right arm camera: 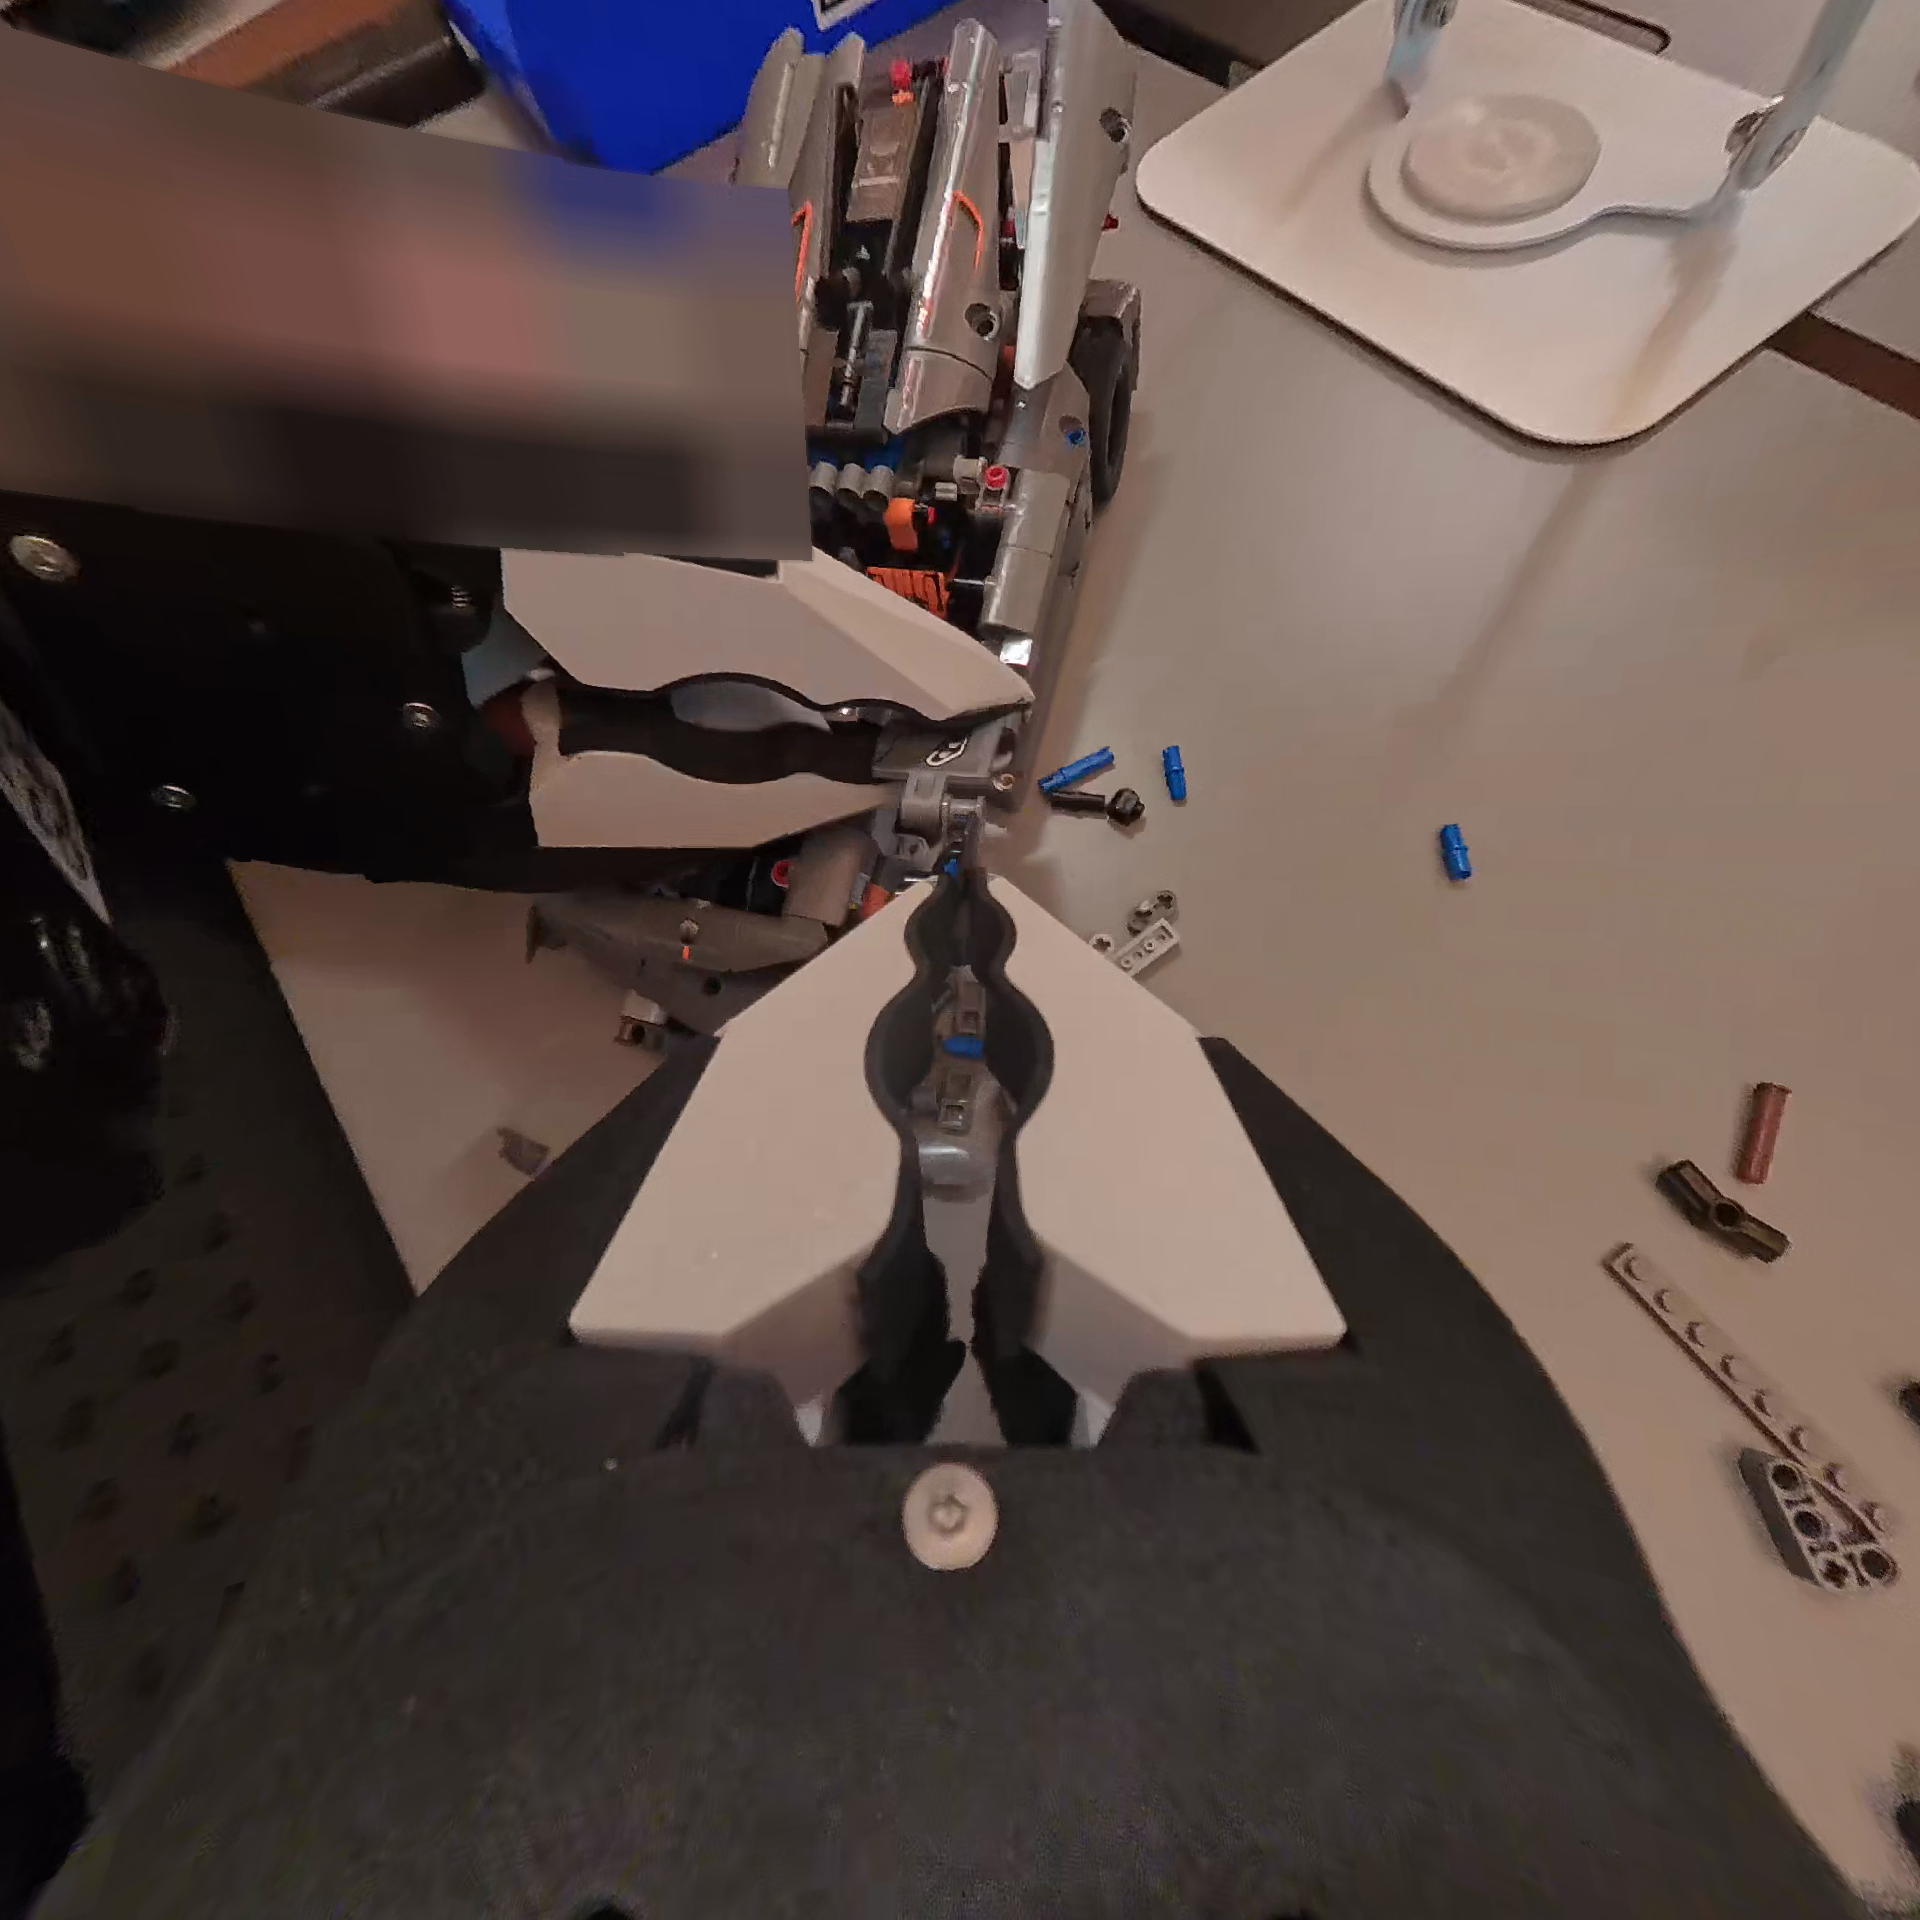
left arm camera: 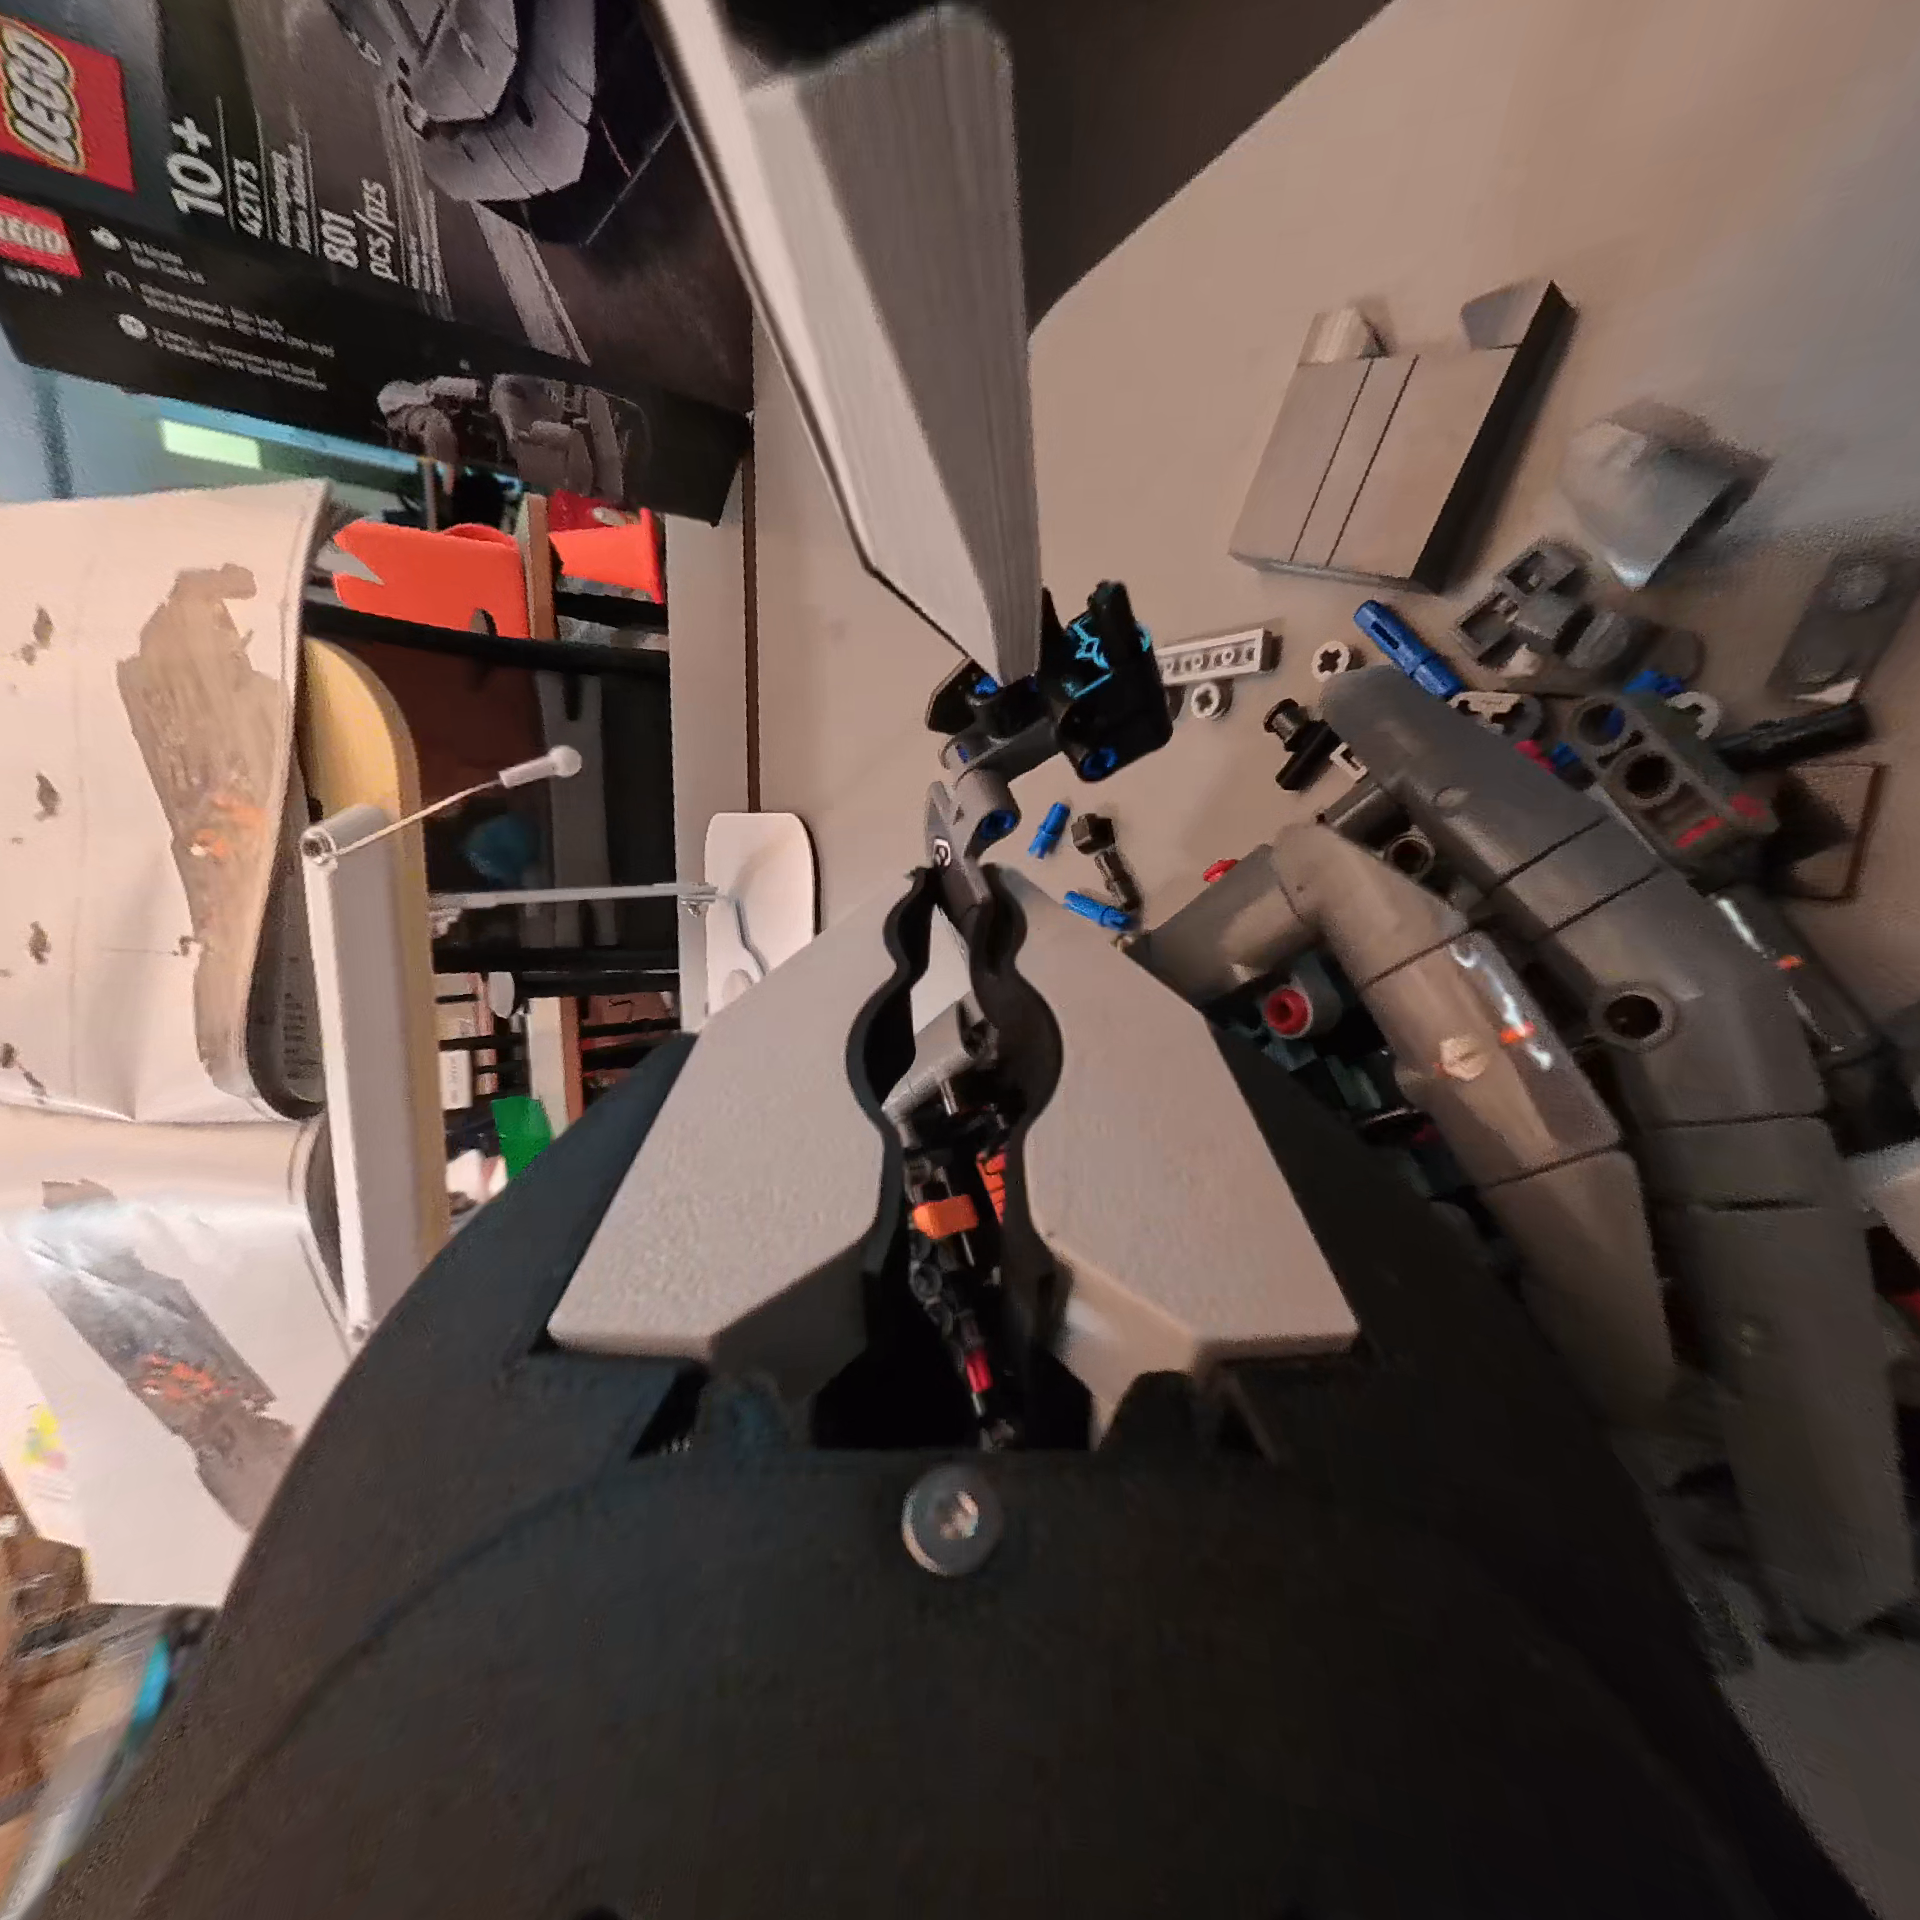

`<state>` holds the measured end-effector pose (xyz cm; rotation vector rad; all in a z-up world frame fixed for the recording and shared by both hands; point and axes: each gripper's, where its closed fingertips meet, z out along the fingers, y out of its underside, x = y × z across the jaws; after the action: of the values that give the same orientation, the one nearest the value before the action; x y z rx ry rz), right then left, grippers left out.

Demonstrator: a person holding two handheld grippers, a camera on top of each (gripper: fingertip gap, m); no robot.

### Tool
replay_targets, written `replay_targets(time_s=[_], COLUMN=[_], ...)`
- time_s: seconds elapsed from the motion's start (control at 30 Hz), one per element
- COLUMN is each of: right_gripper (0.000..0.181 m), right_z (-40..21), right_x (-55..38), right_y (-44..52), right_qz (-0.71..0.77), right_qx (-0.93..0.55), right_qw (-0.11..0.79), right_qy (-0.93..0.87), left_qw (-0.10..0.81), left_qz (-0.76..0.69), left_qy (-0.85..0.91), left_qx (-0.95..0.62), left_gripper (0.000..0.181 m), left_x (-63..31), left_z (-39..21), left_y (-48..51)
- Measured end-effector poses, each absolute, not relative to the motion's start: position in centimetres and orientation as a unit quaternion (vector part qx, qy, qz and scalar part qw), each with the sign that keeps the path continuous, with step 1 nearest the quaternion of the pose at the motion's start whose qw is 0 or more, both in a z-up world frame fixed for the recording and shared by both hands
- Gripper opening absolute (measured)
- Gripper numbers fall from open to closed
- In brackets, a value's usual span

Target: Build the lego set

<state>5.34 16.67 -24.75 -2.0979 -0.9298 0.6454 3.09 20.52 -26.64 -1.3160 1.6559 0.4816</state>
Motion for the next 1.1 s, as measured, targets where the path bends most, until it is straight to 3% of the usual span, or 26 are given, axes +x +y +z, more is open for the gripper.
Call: replay_targets(time_s=[0.2, 0.93, 1.0, 1.1], right_gripper=[0.000, 0.000, 0.000, 0.000], right_z=[-24.5, -21.9, -21.5, -21.0], right_x=[5.3, 7.5, 7.7, 7.9], right_y=[16.7, 16.9, 16.7, 16.4], right_qz=[0.192, 0.314, 0.333, 0.348], right_qx=[-0.809, -0.785, -0.779, -0.773], right_qw=[0.413, 0.443, 0.443, 0.442], right_qy=[-0.370, -0.298, -0.293, -0.292], left_qw=[0.467, 0.456, 0.450, 0.459], left_qz=[0.211, 0.220, 0.208, 0.179], left_qy=[0.677, 0.693, 0.695, 0.696], left_qx=[-0.529, -0.513, -0.520, -0.522], left_gripper=[0.002, 0.005, 0.009, 0.031], left_x=[3.1, 2.4, 2.4, 2.5], left_z=[-26.7, -27.0, -27.1, -26.3], left_y=[20.8, 21.3, 21.2, 20.6])
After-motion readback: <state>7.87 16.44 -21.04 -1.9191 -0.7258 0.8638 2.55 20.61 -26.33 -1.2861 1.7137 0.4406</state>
